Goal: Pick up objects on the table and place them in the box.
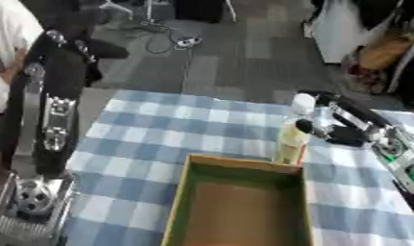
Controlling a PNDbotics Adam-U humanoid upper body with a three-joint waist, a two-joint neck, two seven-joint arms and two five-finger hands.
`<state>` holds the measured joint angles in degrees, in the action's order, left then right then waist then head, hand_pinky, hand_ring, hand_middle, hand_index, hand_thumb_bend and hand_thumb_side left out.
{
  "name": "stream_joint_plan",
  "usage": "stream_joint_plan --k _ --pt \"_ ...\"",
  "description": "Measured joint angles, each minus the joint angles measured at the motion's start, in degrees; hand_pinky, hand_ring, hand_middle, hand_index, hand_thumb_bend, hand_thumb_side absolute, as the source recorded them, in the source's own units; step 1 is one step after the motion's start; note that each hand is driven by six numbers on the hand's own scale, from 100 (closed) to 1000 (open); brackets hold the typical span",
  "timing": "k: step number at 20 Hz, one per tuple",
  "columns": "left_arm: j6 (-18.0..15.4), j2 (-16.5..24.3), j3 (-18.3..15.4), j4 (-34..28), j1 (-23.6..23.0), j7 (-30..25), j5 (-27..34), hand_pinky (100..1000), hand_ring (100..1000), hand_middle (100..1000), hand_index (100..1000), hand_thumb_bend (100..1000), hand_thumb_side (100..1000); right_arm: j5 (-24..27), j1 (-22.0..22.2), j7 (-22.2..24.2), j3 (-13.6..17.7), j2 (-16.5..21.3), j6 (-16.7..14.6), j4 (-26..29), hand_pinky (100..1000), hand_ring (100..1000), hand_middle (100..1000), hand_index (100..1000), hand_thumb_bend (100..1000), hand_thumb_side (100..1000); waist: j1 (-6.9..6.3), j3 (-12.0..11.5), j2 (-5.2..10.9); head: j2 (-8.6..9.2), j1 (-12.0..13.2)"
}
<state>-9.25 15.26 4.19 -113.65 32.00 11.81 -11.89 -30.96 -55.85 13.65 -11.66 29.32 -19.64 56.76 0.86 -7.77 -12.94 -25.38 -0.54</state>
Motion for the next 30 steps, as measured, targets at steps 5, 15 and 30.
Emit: stream_joint_plan --k 5,15,30 --pt "-0.09 -0.03 0.01 0.0 0.44 -0.08 0.03 682 566 761 831 473 916 0.14 0.0 0.0 0.17 0.02 0.01 -0.05 1000 829 872 1000 563 955 0.3 -0.48 -0.46 0.06 0.01" --pt "-0.15 -0.47 0.18 0.0 1.19 -0.12 0.07 683 566 759 831 472 916 1.61 0.0 0.23 0.33 0.25 0.23 -0.36 1000 819 865 1000 549 949 0.67 -1.2 -1.0 0.08 0.19" --pt "-0.44 -0.65 0.36 0.0 1.96 -0.41 0.13 684 566 759 830 472 915 2.58 0.0 0.15 0.64 0.48 0.68 -0.83 1000 807 851 1000 530 936 1.41 -2.54 -1.81 0.97 0.6"
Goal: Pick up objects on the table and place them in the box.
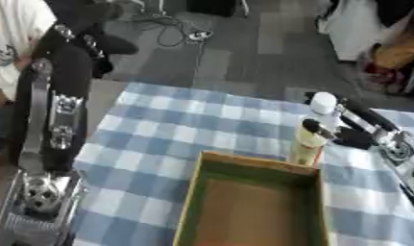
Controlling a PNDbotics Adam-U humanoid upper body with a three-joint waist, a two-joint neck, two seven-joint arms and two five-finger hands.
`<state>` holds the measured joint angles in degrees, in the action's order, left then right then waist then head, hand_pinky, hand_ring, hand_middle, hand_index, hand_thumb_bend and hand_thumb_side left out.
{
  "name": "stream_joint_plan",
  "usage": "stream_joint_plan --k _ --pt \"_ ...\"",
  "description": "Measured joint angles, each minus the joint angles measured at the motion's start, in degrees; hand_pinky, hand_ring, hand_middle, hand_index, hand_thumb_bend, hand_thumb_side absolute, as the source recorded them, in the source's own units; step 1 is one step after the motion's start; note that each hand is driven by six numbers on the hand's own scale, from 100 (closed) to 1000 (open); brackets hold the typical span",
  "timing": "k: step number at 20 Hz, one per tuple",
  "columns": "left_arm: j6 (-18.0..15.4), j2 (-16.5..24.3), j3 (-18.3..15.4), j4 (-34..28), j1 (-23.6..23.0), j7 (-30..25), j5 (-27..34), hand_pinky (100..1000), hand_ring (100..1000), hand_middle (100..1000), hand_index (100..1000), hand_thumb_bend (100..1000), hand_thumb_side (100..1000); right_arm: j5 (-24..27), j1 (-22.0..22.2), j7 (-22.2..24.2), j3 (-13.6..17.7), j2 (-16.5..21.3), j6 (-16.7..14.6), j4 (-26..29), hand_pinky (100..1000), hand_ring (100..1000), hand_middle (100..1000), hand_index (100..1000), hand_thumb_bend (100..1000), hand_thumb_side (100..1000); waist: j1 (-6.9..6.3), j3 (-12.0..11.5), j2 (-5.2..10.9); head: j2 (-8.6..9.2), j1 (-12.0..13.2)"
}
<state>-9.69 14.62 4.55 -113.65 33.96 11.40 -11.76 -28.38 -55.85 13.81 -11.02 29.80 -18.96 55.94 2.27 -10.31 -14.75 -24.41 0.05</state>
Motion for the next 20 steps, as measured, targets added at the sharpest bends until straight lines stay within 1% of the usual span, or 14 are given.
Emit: stream_joint_plan --k 8,10,12,13,14,15,16,17,18,19,20 --pt "-0.17 -0.36 0.08 0.0 0.71 -0.17 0.02 684 567 759 830 472 916 0.15 0.0 -0.36 0.08 0.0 0.21 -0.29 999 794 837 1000 517 935 0.39 -0.63 -0.34 0.14 0.01" --pt "-0.2 -0.36 0.2 0.0 0.97 -0.2 0.05 684 568 759 830 471 915 0.53 0.0 -0.78 0.14 0.0 0.34 -0.45 901 755 805 985 509 928 0.58 -0.9 -0.46 0.52 0.01" --pt "-0.22 -0.36 0.32 0.0 1.0 -0.22 0.16 684 568 759 830 471 915 1.02 0.0 -1.54 0.43 0.0 0.77 -0.6 756 670 741 949 511 899 0.8 -1.17 -0.64 0.64 0.01" --pt "-0.27 -0.36 0.32 0.0 1.05 -0.27 0.21 684 568 759 830 471 915 1.3 0.0 -2.23 0.54 0.0 1.09 -0.64 685 628 703 917 500 880 0.84 -1.29 -0.68 0.73 0.01" --pt "-0.31 -0.36 0.33 0.0 1.19 -0.31 0.23 684 568 757 830 471 915 1.58 0.0 -3.07 0.75 0.0 1.49 -0.76 558 552 622 852 493 849 0.87 -1.4 -0.68 0.89 0.01" --pt "-0.38 -0.36 0.33 0.0 1.44 -0.38 0.26 683 568 755 830 470 915 1.89 -0.01 -4.1 0.89 0.0 1.92 -0.87 459 485 557 774 443 829 0.92 -1.46 -0.71 1.04 0.01" --pt "-0.42 -0.36 0.33 0.0 1.59 -0.42 0.29 683 568 755 830 471 915 2.24 -0.01 -5.42 1.13 0.0 2.49 -0.95 392 437 509 721 438 815 0.99 -1.47 -0.78 1.07 0.01" --pt "-0.45 -0.37 0.34 0.0 1.69 -0.44 0.37 682 568 754 830 470 916 2.63 -0.03 -6.82 1.28 0.0 3.07 -0.95 311 376 452 641 416 803 1.05 -1.5 -0.87 1.09 0.01" --pt "-0.46 -0.37 0.34 0.0 1.75 -0.46 0.41 682 568 753 830 470 916 3.06 -0.03 -8.26 1.4 0.0 3.63 -0.97 203 294 366 549 373 787 1.07 -1.61 -0.95 1.11 0.02" --pt "-0.47 -0.37 0.34 0.0 1.77 -0.48 0.42 682 568 753 830 470 916 3.5 -0.03 -9.63 1.46 0.0 4.12 -1.03 100 209 261 452 342 767 1.07 -1.67 -0.96 1.11 0.05" --pt "-0.51 -0.37 0.35 0.0 1.83 -0.52 0.43 682 568 753 830 470 916 4.08 -0.15 -11.09 1.49 0.01 4.57 -1.1 100 193 245 438 329 766 1.08 -1.67 -0.96 1.12 0.19"
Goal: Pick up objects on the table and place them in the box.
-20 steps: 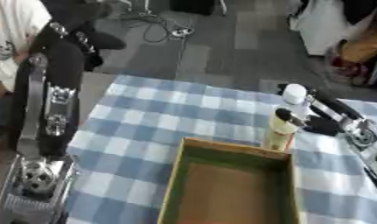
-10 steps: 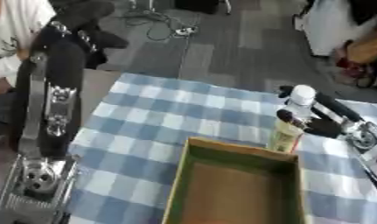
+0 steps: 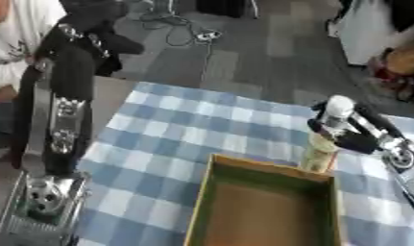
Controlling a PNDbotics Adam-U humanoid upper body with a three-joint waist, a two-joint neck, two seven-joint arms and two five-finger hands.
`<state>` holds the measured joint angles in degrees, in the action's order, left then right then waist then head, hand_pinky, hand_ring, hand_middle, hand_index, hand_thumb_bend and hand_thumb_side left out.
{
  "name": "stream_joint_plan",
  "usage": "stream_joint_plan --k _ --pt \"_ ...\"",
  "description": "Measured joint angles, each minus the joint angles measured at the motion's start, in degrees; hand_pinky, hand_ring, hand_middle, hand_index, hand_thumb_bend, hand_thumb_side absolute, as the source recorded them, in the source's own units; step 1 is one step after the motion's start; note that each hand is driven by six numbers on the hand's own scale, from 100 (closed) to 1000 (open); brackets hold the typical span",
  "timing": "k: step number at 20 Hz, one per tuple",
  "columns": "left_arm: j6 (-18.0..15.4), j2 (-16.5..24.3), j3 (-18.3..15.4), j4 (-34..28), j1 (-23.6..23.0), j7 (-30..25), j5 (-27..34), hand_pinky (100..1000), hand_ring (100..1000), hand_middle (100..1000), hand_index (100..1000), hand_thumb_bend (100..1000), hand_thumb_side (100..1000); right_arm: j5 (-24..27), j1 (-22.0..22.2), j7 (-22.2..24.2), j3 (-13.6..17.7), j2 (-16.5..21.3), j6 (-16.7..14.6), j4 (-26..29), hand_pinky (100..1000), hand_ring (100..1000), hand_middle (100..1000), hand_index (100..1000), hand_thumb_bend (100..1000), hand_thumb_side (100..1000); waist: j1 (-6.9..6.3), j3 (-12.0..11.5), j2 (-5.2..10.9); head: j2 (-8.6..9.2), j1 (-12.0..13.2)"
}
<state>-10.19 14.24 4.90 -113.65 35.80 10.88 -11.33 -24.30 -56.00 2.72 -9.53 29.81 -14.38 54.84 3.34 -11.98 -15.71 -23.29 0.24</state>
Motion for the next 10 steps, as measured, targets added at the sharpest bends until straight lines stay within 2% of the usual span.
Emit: stream_joint_plan --k 1,2,5,7,8,9,10 --pt "-0.03 0.0 0.0 0.0 0.13 -0.04 0.01 681 568 752 830 470 916 0.55 -0.1 -1.23 0.01 0.0 0.34 -0.04 100 100 123 321 264 753 0.0 0.0 0.0 0.0 0.03" --pt "-0.06 0.0 0.01 0.0 0.14 -0.09 0.01 681 568 751 830 470 916 1.09 -0.1 -2.47 0.0 0.0 0.59 -0.11 100 100 100 277 226 728 0.01 0.0 0.0 0.0 0.1" --pt "-0.12 0.0 0.01 0.0 0.14 -0.18 0.01 681 568 750 830 470 916 2.44 -0.1 -5.8 -0.02 0.01 0.64 -0.15 100 100 100 167 218 670 0.01 0.0 0.0 0.01 0.23" --pt "-0.11 0.0 0.01 0.0 0.14 -0.2 0.02 681 568 749 830 470 916 2.95 -0.1 -7.49 -0.03 0.03 0.1 -0.15 100 100 100 126 209 659 0.01 0.0 0.0 0.01 0.24" --pt "-0.11 0.0 0.01 0.0 0.14 -0.21 0.02 680 566 748 830 470 916 3.12 -0.09 -8.27 -0.03 0.05 -0.31 -0.14 100 100 100 114 175 667 0.01 0.03 0.0 0.01 0.24" --pt "-0.1 0.0 0.01 0.0 0.14 -0.21 0.02 677 564 747 830 470 916 3.25 -0.07 -9.06 -0.03 0.13 -0.74 -0.13 100 100 100 103 100 691 0.01 0.04 0.0 0.01 0.24" --pt "-0.1 0.0 0.01 0.0 0.14 -0.22 0.02 676 564 747 830 470 916 3.33 -0.04 -10.05 -0.02 0.3 -1.16 -0.1 100 100 100 101 100 696 0.01 0.07 0.0 0.01 0.25"
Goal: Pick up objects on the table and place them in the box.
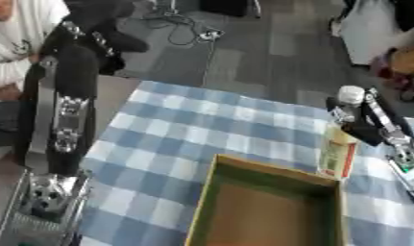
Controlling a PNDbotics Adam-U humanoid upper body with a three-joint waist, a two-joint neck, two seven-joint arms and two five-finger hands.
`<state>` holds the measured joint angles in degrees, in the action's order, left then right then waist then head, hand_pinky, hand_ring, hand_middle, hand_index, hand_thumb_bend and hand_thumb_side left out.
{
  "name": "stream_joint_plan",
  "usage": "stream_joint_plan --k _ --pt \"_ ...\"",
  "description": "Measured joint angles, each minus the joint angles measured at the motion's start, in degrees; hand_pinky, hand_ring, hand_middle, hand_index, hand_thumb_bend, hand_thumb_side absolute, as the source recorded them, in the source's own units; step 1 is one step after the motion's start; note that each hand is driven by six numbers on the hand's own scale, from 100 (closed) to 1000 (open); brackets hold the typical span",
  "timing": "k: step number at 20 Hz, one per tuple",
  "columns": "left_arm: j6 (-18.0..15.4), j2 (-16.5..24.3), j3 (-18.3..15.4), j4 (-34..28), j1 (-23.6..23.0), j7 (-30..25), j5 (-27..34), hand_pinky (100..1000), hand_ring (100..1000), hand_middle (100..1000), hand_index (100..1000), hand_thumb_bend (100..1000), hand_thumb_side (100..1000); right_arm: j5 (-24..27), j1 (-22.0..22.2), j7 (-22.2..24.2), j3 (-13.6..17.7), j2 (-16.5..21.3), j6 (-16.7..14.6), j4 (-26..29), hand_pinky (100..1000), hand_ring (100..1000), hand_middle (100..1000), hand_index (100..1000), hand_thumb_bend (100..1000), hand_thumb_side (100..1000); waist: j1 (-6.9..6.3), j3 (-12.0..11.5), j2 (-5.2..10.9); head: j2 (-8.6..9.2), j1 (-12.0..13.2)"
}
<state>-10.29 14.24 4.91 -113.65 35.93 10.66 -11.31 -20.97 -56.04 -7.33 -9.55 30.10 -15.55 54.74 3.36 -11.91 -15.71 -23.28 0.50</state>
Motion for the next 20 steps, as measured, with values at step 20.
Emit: stream_joint_plan --k 20 --pt "0.21 1.34 -0.06 0.0 -1.43 0.18 -0.17 672 557 744 830 472 917 5.7 1.15 -13.04 -1.93 4.72 -3.31 10.68 100 100 100 100 100 687 0.1 3.45 1.09 -2.56 0.47"
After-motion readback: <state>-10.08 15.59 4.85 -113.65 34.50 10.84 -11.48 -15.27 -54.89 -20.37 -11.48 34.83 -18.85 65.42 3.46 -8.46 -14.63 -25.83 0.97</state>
